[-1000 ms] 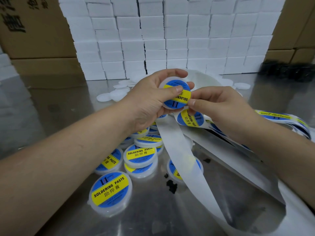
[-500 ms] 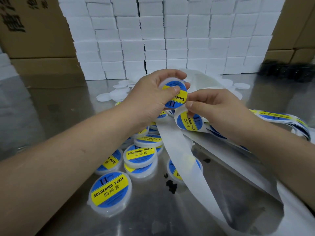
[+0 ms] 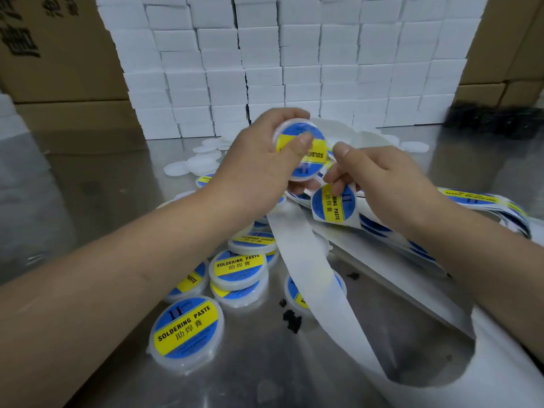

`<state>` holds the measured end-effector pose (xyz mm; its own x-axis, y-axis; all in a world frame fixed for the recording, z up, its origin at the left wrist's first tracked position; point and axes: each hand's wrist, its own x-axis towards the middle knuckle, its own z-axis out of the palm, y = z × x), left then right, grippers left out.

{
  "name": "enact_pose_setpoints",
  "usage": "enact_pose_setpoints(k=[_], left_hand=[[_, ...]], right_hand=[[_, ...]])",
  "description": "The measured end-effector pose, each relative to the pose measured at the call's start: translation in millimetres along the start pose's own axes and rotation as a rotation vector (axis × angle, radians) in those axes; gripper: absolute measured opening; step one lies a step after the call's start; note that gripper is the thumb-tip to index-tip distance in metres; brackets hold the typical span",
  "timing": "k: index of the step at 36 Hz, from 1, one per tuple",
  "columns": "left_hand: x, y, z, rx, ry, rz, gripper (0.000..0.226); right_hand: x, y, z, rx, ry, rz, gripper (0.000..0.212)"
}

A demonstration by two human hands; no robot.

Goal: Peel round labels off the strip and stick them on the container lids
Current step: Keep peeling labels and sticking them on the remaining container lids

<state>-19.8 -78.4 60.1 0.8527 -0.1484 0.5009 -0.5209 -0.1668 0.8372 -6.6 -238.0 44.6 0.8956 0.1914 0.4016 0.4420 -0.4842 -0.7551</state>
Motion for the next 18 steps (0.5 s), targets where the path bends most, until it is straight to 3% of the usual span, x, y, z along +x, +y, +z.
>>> enact_pose_setpoints(k=[4,10,18], left_hand=[[-1.6,-6.4,1.9,0.129,-0.045,-0.021,0.010],[-2.3,-7.5,2.0,0.248,-0.021,0.019,0.023],[-4.8,-4.8,5.4,0.260,-0.035,0.038,0.028]], right_hand=[[-5.4,-5.5,2.7,-0.035,-0.036,-0.119,0.047],[-4.4,-8.0,7.4,-0.177,-0.032,-0.207,0.041],[-7.2,-7.1,4.0,-0.052,-0.018,-0.115,0.049]])
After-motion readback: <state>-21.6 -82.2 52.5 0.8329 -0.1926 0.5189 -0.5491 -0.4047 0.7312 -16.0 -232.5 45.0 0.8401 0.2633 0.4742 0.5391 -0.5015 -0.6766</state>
